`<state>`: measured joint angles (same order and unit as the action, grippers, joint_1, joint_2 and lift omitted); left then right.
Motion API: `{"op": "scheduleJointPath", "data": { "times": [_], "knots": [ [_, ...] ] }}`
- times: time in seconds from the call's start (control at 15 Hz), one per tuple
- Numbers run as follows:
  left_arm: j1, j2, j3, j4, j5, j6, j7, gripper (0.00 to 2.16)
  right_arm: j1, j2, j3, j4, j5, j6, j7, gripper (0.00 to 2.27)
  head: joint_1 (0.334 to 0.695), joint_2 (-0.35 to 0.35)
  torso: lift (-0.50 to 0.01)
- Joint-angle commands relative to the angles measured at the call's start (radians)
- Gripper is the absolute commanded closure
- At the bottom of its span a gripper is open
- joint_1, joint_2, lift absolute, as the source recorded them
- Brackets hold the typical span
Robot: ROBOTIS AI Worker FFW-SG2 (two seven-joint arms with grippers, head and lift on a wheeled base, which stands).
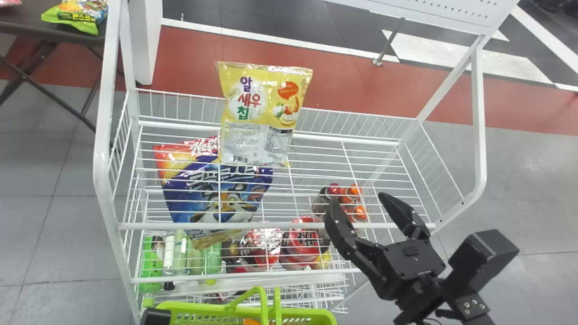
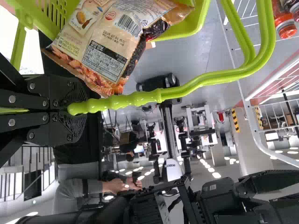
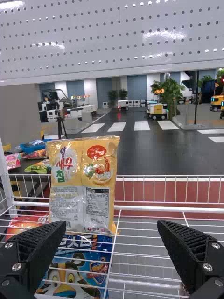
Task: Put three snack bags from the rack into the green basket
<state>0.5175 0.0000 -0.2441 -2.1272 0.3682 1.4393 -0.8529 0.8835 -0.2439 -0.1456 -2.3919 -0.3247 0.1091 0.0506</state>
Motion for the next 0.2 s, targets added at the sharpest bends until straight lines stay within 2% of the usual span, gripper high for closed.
{"op": "scheduleJointPath", "data": {
  "times": [0.0,0.13],
  "knots": [
    [0.007,-0.003,0.006,-0.008,0.000,0.002,0.000,1.46,-0.003,0.000,0.001,0.005,-0.005,-0.002,0.000,0.09,0.695,-0.350,0.000],
    [0.009,-0.003,0.009,-0.013,0.000,0.002,0.000,1.46,-0.003,0.000,0.001,0.005,-0.005,-0.002,0.000,0.09,0.695,-0.350,0.000]
  ]
}}
